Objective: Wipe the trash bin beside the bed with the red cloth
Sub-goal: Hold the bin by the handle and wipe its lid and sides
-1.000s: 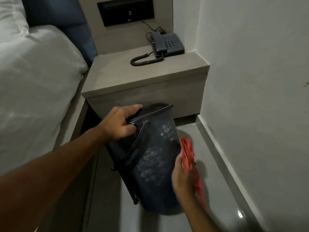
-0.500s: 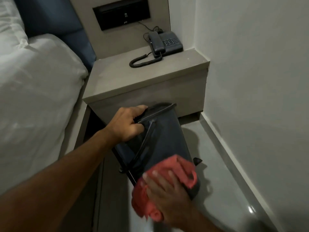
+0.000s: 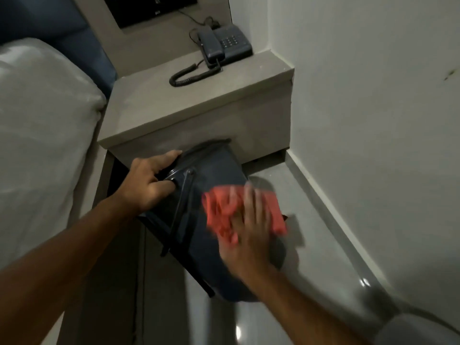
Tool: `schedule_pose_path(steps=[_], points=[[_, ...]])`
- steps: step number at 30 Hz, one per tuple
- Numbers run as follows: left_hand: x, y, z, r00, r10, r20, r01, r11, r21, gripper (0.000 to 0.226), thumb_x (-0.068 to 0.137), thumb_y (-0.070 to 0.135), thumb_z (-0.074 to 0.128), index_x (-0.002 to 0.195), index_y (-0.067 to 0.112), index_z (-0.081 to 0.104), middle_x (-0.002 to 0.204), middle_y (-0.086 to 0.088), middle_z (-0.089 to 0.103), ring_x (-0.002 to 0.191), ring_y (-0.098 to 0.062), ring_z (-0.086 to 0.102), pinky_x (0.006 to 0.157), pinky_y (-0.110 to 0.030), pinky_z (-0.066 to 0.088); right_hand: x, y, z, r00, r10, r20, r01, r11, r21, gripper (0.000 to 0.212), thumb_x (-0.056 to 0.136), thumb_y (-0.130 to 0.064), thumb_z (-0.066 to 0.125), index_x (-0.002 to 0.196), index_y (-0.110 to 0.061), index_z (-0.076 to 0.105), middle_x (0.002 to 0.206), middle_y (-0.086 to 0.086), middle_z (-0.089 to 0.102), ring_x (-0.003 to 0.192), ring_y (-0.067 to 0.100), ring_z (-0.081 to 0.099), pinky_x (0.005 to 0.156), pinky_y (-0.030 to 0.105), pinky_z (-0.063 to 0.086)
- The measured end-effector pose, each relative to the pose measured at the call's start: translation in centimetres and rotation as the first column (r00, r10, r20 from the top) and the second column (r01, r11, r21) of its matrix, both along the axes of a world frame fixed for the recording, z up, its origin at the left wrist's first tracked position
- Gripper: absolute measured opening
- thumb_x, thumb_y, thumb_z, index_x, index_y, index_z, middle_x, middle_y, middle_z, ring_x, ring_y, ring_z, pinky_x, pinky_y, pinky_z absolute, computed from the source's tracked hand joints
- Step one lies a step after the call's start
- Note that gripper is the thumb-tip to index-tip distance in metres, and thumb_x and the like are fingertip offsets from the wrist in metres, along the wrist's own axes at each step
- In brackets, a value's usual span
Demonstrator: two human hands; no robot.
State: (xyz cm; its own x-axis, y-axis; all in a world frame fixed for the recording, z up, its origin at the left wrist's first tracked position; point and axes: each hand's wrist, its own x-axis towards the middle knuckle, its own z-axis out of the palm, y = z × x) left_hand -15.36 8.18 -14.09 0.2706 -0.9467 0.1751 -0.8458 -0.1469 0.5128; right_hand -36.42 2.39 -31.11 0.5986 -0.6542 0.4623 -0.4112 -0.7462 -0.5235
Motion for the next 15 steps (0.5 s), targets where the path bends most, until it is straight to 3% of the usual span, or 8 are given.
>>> schedule_pose_path(steps=[2,4,7,9,12,15], points=[[0.3,0.4,-0.5,0.999,0.026,-0.021,-0.026,1.000,0.004,0.065,0.069,0.029,0.057,0.133,0.037,0.055,0.106,0.017,0.071,0.097,0.009,0.064,0.079,-0.001,0.043,3.0,-2.2,3.3,0.996,0.048,0.078,-0.053,0.997,0.060,0.078,0.093,-0.051,0.040,0.161,-0.022,0.013,0.167,0.018,0.016,0.152,0.040,0.013,0.120,0.060,0.017],[0.6,1.1,-0.8,0.996,0.058,-0.062,-0.057,0.998,0.005,0.063,0.067,0.026,0.057,0.128,0.040,0.059,0.105,0.011,0.073,0.097,0.000,0.067,0.081,-0.009,0.048,2.1,-2.4,1.4,0.993,0.114,0.003,-0.114,0.993,-0.030,0.075,0.097,-0.052,0.038,0.161,-0.024,0.008,0.167,0.019,0.013,0.152,0.043,0.009,0.118,0.065,0.018],[0.7,1.6,-0.7,0.993,0.081,-0.089,-0.080,0.997,0.013,0.060,0.064,0.025,0.057,0.122,0.039,0.062,0.104,0.007,0.073,0.094,-0.007,0.069,0.080,-0.016,0.053,-6.3,2.6,-6.5,0.983,0.160,-0.087,-0.176,0.955,-0.236,0.067,0.098,-0.051,0.041,0.159,-0.029,0.022,0.163,0.020,0.026,0.149,0.050,0.018,0.106,0.071,0.032],[0.4,1.5,-0.5,0.993,0.084,-0.082,-0.084,0.996,0.007,0.058,0.065,0.025,0.057,0.121,0.035,0.064,0.100,0.011,0.073,0.090,-0.005,0.069,0.076,-0.010,0.050,-8.2,3.2,-7.6,0.990,0.117,-0.075,-0.131,0.967,-0.217,0.061,0.098,-0.051,0.042,0.155,-0.029,0.034,0.160,0.020,0.034,0.147,0.052,0.022,0.103,0.072,0.036],[0.3,0.8,-0.3,0.995,0.098,-0.003,-0.098,0.995,-0.010,0.058,0.061,0.021,0.056,0.119,0.026,0.067,0.088,0.009,0.075,0.087,0.004,0.067,0.077,-0.004,0.044,-2.7,3.3,-3.8,0.978,0.180,-0.103,-0.197,0.963,-0.183,0.063,0.093,-0.059,0.045,0.150,-0.032,0.040,0.168,0.011,0.017,0.149,0.052,0.010,0.115,0.071,0.015],[-0.2,0.1,-0.1,0.993,0.096,0.066,-0.095,0.995,-0.022,0.051,0.062,0.020,0.055,0.111,0.025,0.067,0.084,0.007,0.075,0.082,0.005,0.066,0.071,-0.004,0.043,2.0,3.8,-0.7,0.939,0.290,-0.185,-0.337,0.884,-0.323,0.055,0.089,-0.047,0.050,0.141,-0.029,0.048,0.170,0.005,0.008,0.151,0.048,0.003,0.117,0.070,0.003]])
